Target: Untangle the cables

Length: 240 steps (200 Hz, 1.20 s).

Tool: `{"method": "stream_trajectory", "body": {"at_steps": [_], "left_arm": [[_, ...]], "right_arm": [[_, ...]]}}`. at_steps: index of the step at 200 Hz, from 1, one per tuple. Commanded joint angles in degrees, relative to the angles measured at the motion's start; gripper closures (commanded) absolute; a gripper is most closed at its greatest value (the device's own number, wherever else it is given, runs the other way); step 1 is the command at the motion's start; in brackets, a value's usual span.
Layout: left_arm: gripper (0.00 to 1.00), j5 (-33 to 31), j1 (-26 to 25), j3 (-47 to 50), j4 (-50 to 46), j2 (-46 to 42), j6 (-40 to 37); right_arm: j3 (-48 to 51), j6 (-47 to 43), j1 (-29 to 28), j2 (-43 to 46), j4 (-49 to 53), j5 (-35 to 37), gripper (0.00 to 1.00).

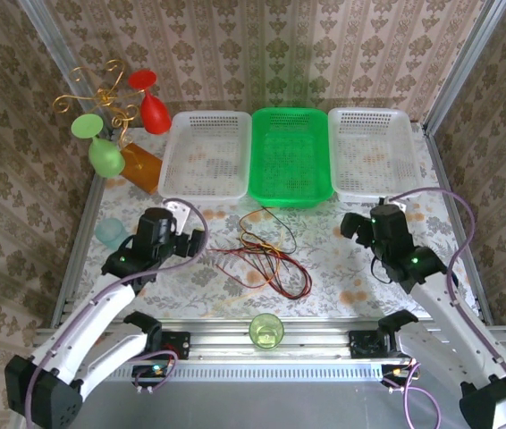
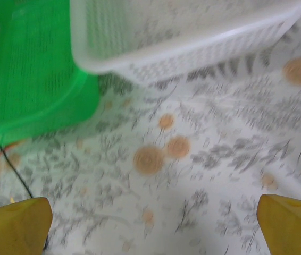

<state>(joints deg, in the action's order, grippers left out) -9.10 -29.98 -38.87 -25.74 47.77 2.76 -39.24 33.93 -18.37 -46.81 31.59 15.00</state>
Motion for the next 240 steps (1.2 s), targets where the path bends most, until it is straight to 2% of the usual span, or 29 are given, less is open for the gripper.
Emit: {"method": "stream_trajectory", "body": {"at_steps": [1, 23, 36, 60, 74, 96, 107, 120, 157, 186, 240], "left_arm": [[0.14, -2.7, -5.2, -5.3, -13.1, 3.2, 12.5], [0.16, -2.7, -12.7, -6.6, -17.0, 7.6, 21.1], [0.18, -5.2, -16.0, -7.0, -20.2, 11.0, 27.5], [0.21, -4.7, -19.6, -7.3, -22.1, 16.5, 37.6], [0.25, -3.4, -22.1, -7.3, -21.3, 18.7, 40.9], [0.3, -1.2, -26.8, -6.2, -19.3, 20.8, 42.9], [0.4, 1.7, -28.0, -4.6, -16.9, 21.5, 43.9], [0.45, 3.8, -29.1, -2.0, -14.4, 22.0, 45.7], [0.53, 0.6, -31.2, -0.2, -16.0, 22.1, 48.8], [0.55, 0.8, -32.0, -0.3, -17.6, 23.6, 49.9], [0.55, 1.7, -37.3, 1.7, -18.9, 24.5, 53.7]], "right_arm": [[-3.7, 3.3, -2.6, -3.7, 6.6, -5.9, 0.0], [-5.1, 4.6, -4.6, -7.7, 5.9, -8.8, 0.0], [-5.7, 5.7, -5.2, -9.2, 5.3, -10.3, 0.0], [-6.2, 6.8, -5.7, -11.1, 4.0, -12.2, 0.0], [-6.4, 6.7, -5.9, -11.9, 3.5, -12.6, 0.0], [-6.5, 5.6, -6.0, -13.2, 3.1, -13.6, 0.0], [-6.5, 4.9, -6.0, -14.0, 2.6, -14.2, 0.0], [-6.6, 4.3, -6.0, -15.1, 2.0, -15.1, 0.0], [-7.7, 2.8, -6.0, -17.8, 1.4, -17.2, 0.0], [-8.4, 2.0, -6.0, -19.3, 1.1, -17.9, 0.0], [-8.3, 1.5, -6.0, -21.1, 0.6, -18.7, 0.0]]}}
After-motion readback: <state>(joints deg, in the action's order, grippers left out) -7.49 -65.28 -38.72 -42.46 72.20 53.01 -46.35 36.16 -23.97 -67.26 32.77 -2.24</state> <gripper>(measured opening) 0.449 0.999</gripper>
